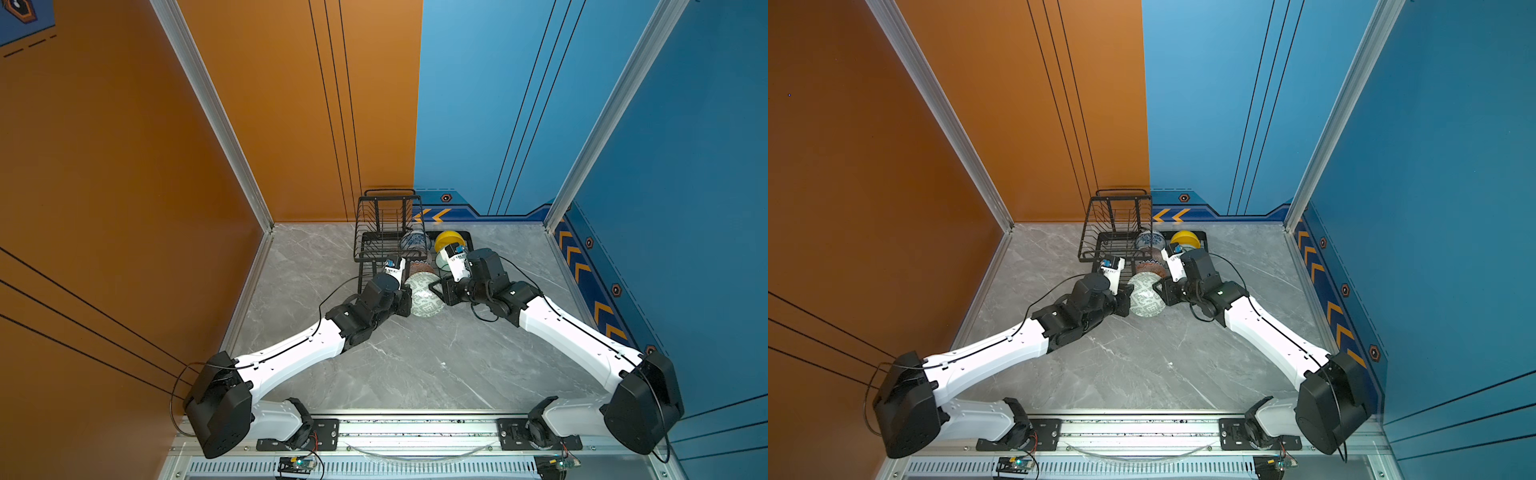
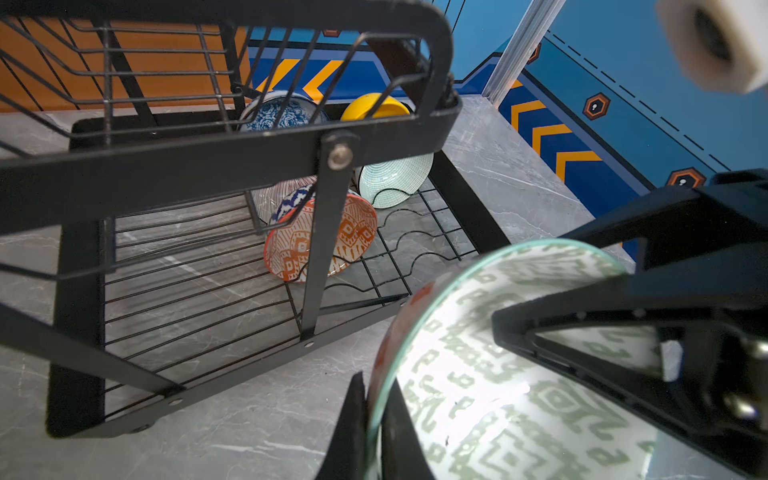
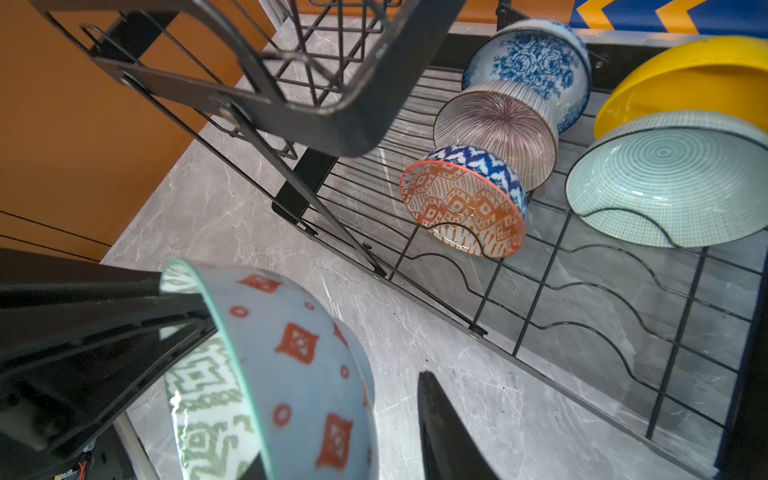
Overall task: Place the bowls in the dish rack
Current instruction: 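Close the right gripper on the grey-green bowl rim while left gripper releases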
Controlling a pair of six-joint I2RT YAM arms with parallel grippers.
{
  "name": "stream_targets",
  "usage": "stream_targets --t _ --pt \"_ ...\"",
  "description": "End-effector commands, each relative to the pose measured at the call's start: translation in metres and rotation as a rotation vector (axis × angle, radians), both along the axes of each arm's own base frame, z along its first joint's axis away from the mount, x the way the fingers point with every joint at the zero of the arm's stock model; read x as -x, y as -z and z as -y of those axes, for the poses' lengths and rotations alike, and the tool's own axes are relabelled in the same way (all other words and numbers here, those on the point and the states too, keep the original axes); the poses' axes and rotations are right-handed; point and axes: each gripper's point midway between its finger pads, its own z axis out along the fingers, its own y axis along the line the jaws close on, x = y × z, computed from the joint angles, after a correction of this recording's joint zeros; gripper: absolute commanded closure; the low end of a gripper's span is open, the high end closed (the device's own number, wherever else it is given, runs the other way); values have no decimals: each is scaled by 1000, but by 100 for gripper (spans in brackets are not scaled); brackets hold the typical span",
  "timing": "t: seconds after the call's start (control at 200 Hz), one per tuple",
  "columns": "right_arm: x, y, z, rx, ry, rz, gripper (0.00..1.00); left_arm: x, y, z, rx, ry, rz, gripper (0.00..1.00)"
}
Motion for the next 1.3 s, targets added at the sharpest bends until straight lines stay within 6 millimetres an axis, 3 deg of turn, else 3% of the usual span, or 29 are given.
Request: stream_targets --t 0.0,0.406,0.521,0.781,0.886,0.911,0.976,1.297 --pt "-3 -4 0 7 10 -7 72 -4 -17 2 58 1 54 100" --pt "-2 3 -4 10 3 -23 100 0 -21 5 73 24 55 100" --pt "-1 3 -4 9 2 -24 100 2 -19 7 74 37 50 100" --pt "0 6 1 34 10 -5 100 11 -15 17 35 134 2 49" --pt "-1 8 4 55 23 4 100 19 -19 22 29 195 10 10" --pt "-1 9 5 59 26 6 100 20 -19 22 26 204 13 6" --pt "0 11 8 72 30 10 100 25 -21 20 23 214 20 0" --pt "-5 17 29 148 68 47 100 36 -26 -7 -32 191 37 2"
